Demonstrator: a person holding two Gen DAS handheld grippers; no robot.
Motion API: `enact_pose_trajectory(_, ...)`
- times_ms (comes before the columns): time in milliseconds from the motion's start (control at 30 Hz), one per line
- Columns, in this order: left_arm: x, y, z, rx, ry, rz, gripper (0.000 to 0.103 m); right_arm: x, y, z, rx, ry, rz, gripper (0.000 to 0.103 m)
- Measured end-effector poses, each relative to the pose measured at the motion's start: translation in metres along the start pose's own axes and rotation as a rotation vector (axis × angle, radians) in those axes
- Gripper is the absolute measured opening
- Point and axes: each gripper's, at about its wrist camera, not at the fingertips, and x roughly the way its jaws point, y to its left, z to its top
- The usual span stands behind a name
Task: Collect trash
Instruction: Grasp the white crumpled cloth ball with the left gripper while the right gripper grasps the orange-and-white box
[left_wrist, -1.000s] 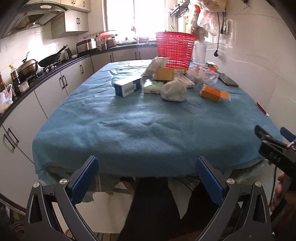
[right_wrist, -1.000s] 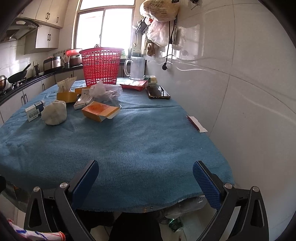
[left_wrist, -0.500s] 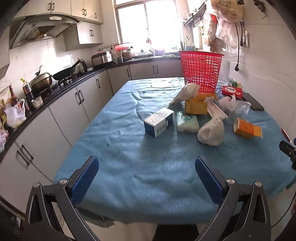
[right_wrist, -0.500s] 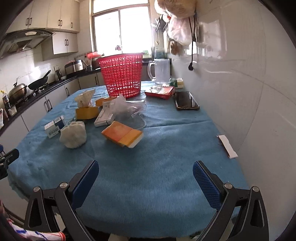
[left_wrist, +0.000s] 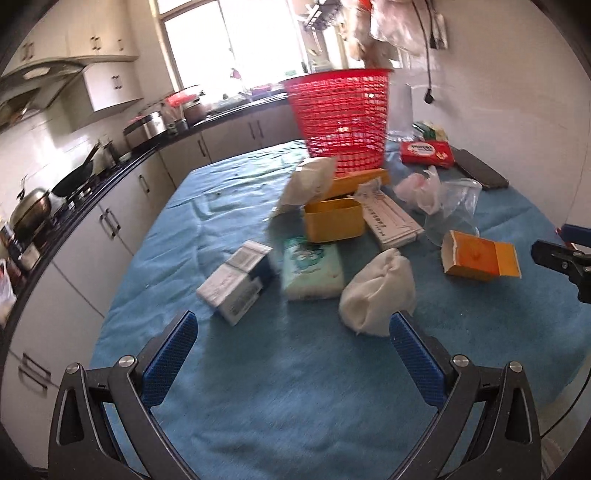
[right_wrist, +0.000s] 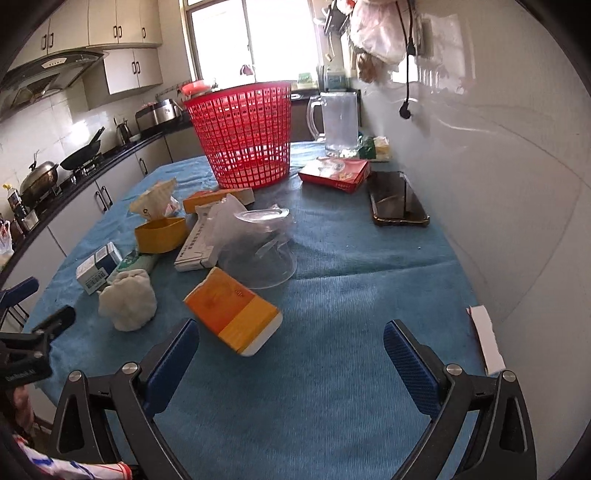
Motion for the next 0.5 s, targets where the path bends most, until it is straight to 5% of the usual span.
enact_pose_trajectory(500,0.04,-0.023,0.016,0.03,0.048,-0.108,0.103,0.046,0.014,0.013,-0.128,0.098,0.194,0.101)
